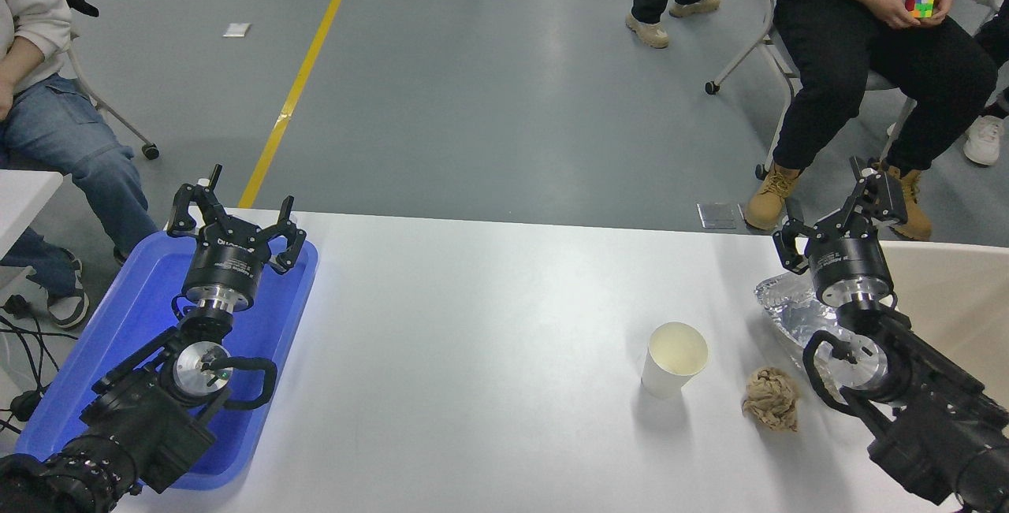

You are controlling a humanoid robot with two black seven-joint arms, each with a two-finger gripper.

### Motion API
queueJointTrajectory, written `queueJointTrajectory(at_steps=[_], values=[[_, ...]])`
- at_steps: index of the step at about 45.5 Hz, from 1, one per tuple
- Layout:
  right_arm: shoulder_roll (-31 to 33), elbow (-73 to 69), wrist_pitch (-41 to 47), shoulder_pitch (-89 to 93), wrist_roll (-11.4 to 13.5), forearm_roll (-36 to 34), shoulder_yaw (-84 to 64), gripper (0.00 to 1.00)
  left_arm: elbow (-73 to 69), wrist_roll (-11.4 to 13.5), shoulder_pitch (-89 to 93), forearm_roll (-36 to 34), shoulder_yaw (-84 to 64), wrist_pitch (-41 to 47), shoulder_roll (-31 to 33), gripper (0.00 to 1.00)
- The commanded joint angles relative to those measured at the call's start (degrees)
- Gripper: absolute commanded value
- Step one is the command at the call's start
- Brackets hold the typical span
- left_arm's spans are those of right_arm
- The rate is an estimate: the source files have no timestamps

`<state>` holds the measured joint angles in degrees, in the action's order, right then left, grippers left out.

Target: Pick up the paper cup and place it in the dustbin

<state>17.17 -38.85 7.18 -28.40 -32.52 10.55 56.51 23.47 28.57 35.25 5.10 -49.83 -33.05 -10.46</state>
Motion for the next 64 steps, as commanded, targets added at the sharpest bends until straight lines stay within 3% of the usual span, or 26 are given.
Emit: queueJointTrajectory(at_steps=[1,64], values=[[-0.1,0.0,-0.1,-0.1,0.0,-0.1,0.1,1.00,0.0,0.0,0.1,-0.1,0.0,0.0,0.0,1.00],[1.2,0.1,0.1,-1.4,0.0,0.0,-3.1,1.00,0.0,0.0,0.0,-0.1,0.0,0.0,0.0,1.00]])
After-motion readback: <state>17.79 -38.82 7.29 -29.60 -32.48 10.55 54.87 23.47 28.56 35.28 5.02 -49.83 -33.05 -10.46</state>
